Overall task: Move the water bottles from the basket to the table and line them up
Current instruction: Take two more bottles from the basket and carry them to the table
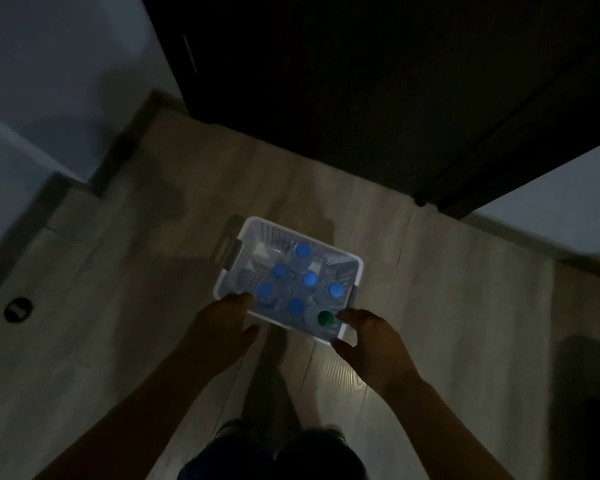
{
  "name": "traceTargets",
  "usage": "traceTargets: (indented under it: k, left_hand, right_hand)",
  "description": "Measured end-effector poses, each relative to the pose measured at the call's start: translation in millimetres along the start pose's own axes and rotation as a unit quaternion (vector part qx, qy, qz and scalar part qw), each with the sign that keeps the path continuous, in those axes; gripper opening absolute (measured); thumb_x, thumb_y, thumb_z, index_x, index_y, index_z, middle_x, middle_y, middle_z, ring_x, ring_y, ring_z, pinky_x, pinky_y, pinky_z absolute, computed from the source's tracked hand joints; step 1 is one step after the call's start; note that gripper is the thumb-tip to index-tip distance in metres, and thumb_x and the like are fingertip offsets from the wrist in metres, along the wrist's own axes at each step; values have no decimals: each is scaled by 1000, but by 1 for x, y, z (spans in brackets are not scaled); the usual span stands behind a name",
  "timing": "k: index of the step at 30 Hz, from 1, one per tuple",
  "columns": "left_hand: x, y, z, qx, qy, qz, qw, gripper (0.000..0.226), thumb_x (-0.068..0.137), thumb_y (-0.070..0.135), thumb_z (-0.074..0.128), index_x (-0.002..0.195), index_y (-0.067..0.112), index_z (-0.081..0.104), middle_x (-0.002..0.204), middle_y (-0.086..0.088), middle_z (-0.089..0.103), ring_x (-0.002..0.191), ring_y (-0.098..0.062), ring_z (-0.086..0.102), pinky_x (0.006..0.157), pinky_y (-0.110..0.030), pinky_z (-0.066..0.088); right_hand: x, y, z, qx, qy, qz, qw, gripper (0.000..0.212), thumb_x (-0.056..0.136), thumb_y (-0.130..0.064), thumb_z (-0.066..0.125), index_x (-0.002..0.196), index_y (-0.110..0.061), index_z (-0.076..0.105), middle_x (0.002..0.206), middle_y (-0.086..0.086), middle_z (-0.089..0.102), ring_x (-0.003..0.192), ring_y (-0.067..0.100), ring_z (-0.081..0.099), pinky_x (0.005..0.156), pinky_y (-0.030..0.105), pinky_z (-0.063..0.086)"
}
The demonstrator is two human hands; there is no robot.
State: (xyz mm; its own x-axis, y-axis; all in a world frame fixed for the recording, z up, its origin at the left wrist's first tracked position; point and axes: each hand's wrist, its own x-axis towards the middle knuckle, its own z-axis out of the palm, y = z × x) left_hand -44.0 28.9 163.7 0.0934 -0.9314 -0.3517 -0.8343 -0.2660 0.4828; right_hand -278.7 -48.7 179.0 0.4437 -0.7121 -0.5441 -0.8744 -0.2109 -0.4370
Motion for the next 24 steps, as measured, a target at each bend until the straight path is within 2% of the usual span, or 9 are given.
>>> traceTargets:
  k: [2,3,7,11,17,19,21,22,24]
  left_hand:
    - [16,-20,26,12,35,46,998,30,74,20,77,97,3,67,91,-10,71,81,-24,69,75,-37,58]
    - [24,-28,37,14,33,43,998,29,77,22,73,98,4,67,91,-10,70,81,-23,69,74,-34,57]
    - [54,-51,80,-42,50,-13,998,41,84,26,67,122,12,55,118,-6,63,104,-19,60,87,-31,49]
    - [77,-63,108,-73,79,1,994,47,85,27,67,127,13,51,123,-6,59,110,-19,56,90,-32,47]
    - [94,-77,134,-147,115,2,982,31,85,27,67,112,23,54,100,18,47,87,7,43,67,-1,27]
    - [98,-81,141,-165,127,1,978,32,82,27,69,111,25,54,100,22,48,96,3,44,76,-6,35]
    - [102,-86,148,-195,146,12,970,33,79,27,71,109,28,57,108,16,55,105,-5,51,88,-24,43]
    - [102,-89,150,-224,148,15,963,32,78,28,72,105,34,57,109,19,57,106,-1,53,89,-26,45]
    - [102,-91,155,-241,156,29,958,30,76,32,72,95,46,54,100,34,58,102,16,51,80,-12,44]
  right_hand:
    - [23,14,24,27,27,-5,999,46,87,-33,67,129,-20,54,126,-2,60,110,9,57,89,12,39]
    - [34,21,36,44,42,-10,998,45,86,-31,69,127,-20,56,125,-1,61,108,10,58,88,13,40]
    - [69,46,74,90,69,-37,993,47,84,-28,71,129,-19,56,126,1,60,109,10,57,92,16,42]
    - [90,71,104,94,100,-69,988,51,84,-25,71,131,-19,54,127,-3,58,108,0,50,85,-5,30]
    - [103,90,128,100,124,-108,981,50,82,-25,73,129,-21,55,122,-12,54,110,-2,49,85,-6,30]
    - [105,95,129,120,131,-121,977,47,80,-22,75,123,-27,57,117,-17,55,104,-10,50,86,-5,33]
    - [107,99,131,136,137,-139,971,47,77,-20,76,115,-35,54,111,-24,54,99,-18,50,85,-4,35]
    - [108,102,132,142,142,-149,968,47,76,-19,77,112,-39,53,109,-29,53,100,-20,49,85,-3,35]
    - [109,107,137,168,162,-166,958,49,74,-18,79,106,-45,53,105,-33,56,103,-17,52,87,1,39]
